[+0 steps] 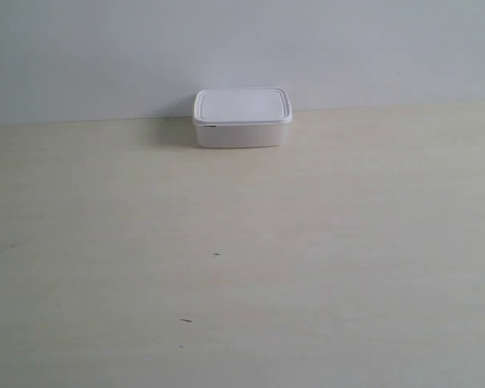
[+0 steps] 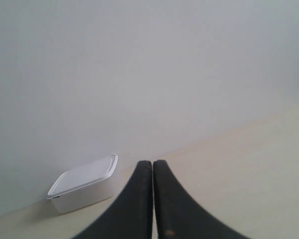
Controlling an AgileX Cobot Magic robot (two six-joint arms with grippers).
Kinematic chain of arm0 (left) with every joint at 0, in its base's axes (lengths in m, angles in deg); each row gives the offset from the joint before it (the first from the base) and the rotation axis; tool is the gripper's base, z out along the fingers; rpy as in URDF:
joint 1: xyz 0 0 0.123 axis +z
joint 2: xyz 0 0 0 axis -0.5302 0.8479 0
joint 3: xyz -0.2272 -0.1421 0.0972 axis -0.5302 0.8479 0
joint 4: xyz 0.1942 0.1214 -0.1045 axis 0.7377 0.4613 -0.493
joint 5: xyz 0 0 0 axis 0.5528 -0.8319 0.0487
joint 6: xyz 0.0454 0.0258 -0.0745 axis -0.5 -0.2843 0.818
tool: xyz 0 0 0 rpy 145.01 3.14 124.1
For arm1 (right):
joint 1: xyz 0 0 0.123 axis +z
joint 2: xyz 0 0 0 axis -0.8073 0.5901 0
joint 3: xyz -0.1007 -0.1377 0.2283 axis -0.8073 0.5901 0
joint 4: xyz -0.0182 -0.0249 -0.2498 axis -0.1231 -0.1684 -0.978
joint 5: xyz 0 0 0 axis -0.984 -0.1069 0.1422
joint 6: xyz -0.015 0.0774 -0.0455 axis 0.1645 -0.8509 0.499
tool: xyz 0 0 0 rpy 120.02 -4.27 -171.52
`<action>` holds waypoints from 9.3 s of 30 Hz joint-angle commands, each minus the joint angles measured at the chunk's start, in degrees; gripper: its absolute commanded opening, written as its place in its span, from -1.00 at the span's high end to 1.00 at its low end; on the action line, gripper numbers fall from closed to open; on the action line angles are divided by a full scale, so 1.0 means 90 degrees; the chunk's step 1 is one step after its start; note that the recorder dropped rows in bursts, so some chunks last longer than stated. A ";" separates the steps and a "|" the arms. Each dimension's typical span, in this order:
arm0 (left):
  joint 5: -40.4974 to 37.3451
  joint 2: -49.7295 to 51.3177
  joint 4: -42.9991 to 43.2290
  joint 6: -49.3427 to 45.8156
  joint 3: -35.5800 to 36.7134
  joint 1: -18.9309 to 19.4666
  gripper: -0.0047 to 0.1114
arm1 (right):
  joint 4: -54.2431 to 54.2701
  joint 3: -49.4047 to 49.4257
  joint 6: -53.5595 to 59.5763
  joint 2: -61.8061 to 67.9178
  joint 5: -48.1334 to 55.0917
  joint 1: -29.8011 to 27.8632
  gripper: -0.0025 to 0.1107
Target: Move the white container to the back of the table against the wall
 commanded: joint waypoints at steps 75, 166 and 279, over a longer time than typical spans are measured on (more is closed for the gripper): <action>-0.1573 -0.0034 -0.4563 -0.0286 0.0023 -0.0368 0.92 | 0.2816 0.0026 0.0042 -0.0031 0.0052 -0.0026 0.96; -0.4513 -0.0034 -0.7095 -1.1170 0.0023 -0.0356 0.92 | 0.9704 0.0026 1.1055 -0.0031 0.2386 -0.0026 0.96; -0.4392 -0.0034 -0.8080 -0.8461 0.0023 -0.0356 0.92 | 0.9817 0.0026 1.1422 -0.0031 0.2345 -0.0026 0.96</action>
